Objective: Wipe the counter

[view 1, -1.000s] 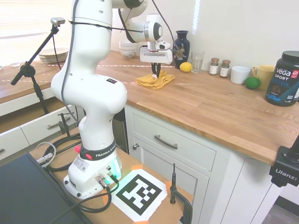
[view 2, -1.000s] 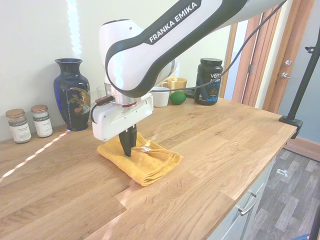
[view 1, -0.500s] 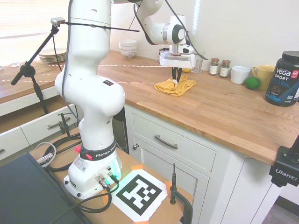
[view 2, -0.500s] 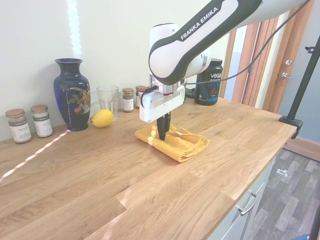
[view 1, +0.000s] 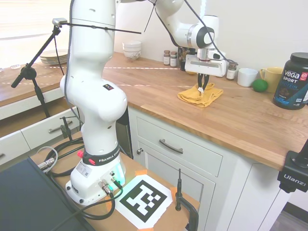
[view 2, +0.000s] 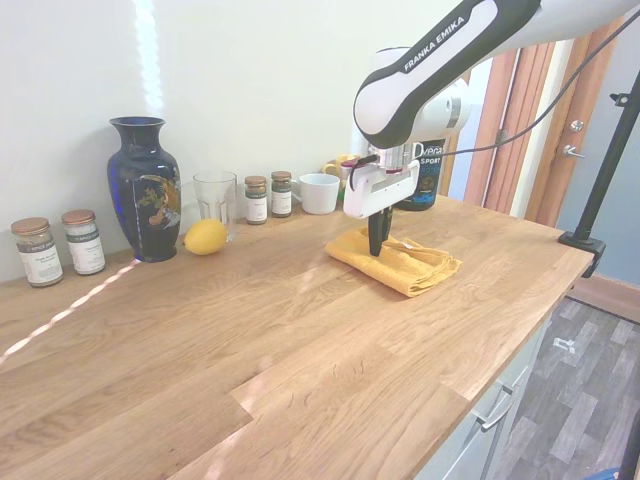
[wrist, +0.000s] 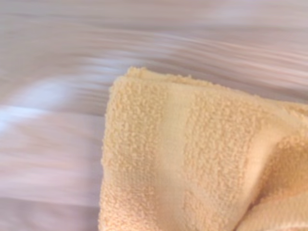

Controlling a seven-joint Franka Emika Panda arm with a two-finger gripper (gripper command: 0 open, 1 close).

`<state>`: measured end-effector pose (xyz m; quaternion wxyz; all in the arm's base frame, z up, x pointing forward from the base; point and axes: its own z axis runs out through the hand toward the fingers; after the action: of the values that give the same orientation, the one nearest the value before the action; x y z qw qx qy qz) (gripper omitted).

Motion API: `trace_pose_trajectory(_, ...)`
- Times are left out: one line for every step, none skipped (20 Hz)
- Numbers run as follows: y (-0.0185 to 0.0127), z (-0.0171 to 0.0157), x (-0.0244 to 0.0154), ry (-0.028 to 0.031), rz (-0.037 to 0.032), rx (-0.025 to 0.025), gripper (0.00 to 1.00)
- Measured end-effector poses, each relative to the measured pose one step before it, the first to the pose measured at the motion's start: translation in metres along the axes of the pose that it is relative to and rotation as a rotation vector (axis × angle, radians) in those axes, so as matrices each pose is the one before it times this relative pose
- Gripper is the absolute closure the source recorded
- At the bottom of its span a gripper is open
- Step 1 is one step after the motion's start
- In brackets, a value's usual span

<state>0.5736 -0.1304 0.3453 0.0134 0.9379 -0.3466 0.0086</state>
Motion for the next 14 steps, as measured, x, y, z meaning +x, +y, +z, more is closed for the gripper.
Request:
trace_pose_trajectory(0.00991, 0.00001, 0.00509, -0.00067, 0.00500, 0.00125, 1.00)
trace_pose_trajectory(0.00877, 0.00015, 0.00436, -0.00149, 0.00561, 0.00247, 1.00)
trace_pose_trajectory(0.00810, 0.00021, 0.00394, -0.00239, 0.00638, 0.00427, 1.00)
trace_pose_trajectory(0.00789, 0.00067, 0.00376, -0.00215, 0.00398, 0.00207, 1.00)
trace_pose_trajectory(0.00764, 0.00122, 0.00355, -0.00314, 0.00449, 0.00202, 1.00)
trace_pose_trajectory(0.00731, 0.00167, 0.00332, -0.00406, 0.00456, 0.00260, 1.00)
trace_pose_trajectory(0.00741, 0.00185, 0.00340, -0.00421, 0.00539, 0.00239, 1.00)
trace_pose_trajectory(0.00829, 0.00162, 0.00396, -0.00442, 0.00757, 0.00517, 1.00)
trace_pose_trajectory(0.00910, 0.00063, 0.00475, -0.00202, 0.00583, 0.00510, 1.00)
trace_pose_trajectory(0.00960, -0.00012, 0.00503, -0.00108, 0.00861, 0.00698, 1.00)
trace_pose_trajectory(0.01060, 0.00002, 0.00544, -0.00108, 0.00851, 0.00690, 1.00)
trace_pose_trajectory(0.01107, 0.00036, 0.00542, -0.00121, 0.00951, 0.00594, 1.00)
trace_pose_trajectory(0.01024, 0.00013, 0.00537, -0.00054, 0.00868, 0.00497, 1.00)
trace_pose_trajectory(0.01036, -0.00001, 0.00582, -0.00090, 0.00931, 0.00531, 1.00)
